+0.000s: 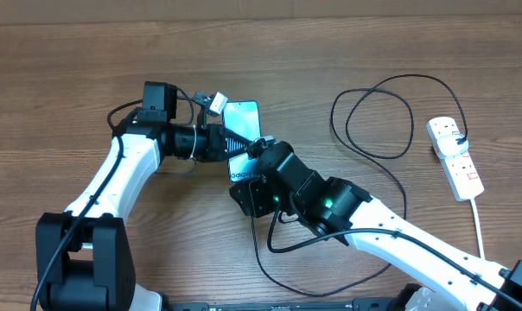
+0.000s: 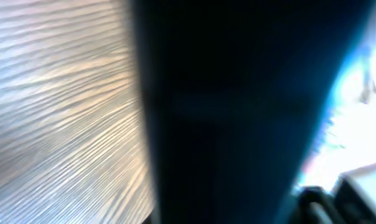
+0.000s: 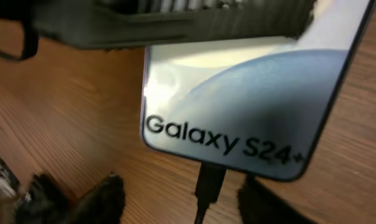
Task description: Plug charger to phone and switch on socket
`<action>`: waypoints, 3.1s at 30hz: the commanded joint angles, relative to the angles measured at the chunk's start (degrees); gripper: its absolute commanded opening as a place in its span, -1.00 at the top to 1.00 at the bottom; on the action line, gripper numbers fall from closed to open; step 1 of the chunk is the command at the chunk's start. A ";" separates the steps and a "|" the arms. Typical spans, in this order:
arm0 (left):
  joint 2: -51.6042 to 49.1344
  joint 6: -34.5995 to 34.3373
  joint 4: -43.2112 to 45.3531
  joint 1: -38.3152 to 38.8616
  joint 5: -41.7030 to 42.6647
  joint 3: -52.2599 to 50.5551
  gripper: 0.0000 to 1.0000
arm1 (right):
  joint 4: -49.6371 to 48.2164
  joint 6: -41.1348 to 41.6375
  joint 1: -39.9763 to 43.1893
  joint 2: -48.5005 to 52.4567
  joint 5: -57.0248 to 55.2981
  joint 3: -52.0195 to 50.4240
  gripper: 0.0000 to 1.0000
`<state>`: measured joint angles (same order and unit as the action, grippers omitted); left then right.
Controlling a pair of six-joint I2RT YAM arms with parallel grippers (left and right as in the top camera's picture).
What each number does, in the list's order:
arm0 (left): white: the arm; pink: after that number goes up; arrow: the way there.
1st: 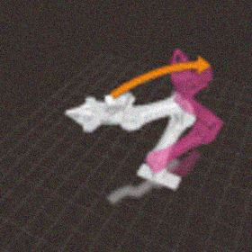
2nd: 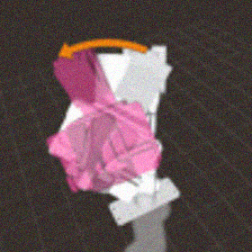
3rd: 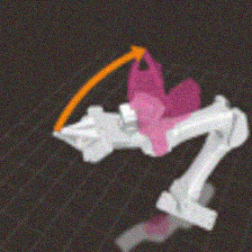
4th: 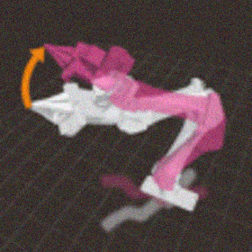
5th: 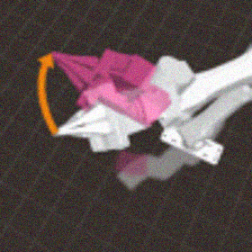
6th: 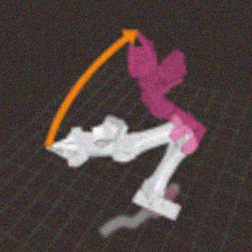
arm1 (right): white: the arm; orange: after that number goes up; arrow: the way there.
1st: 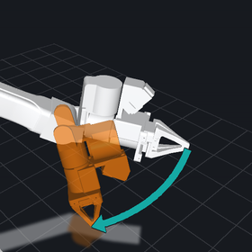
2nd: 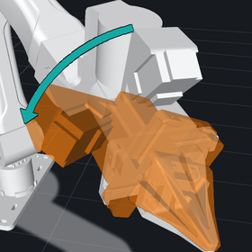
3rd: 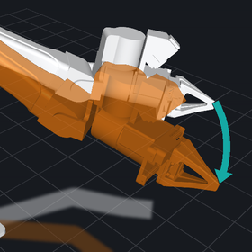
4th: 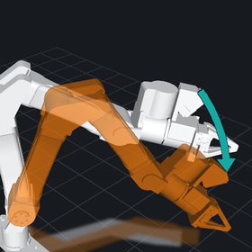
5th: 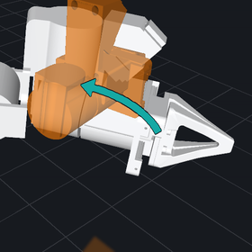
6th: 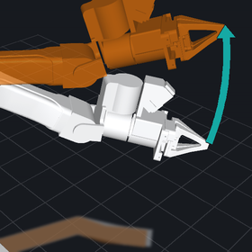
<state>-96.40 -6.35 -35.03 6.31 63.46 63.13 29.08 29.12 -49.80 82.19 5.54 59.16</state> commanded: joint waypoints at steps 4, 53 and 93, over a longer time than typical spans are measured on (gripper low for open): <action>0.28 -10.21 -1.16 1.75 -12.74 -1.11 0.91 | 1.95 -1.16 1.66 -5.01 -3.63 2.86 -0.72; -18.23 -12.90 -5.70 9.09 -32.59 -1.11 0.31 | 15.82 -1.11 1.66 -21.64 -14.64 2.80 -1.00; -18.23 -13.40 -7.19 9.09 -44.48 -1.11 -1.00 | 14.95 -1.09 1.66 -21.64 -14.95 2.75 -1.00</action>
<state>-110.13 -20.05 -42.44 15.79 36.88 64.99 44.53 28.42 -48.10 60.88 -8.58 60.49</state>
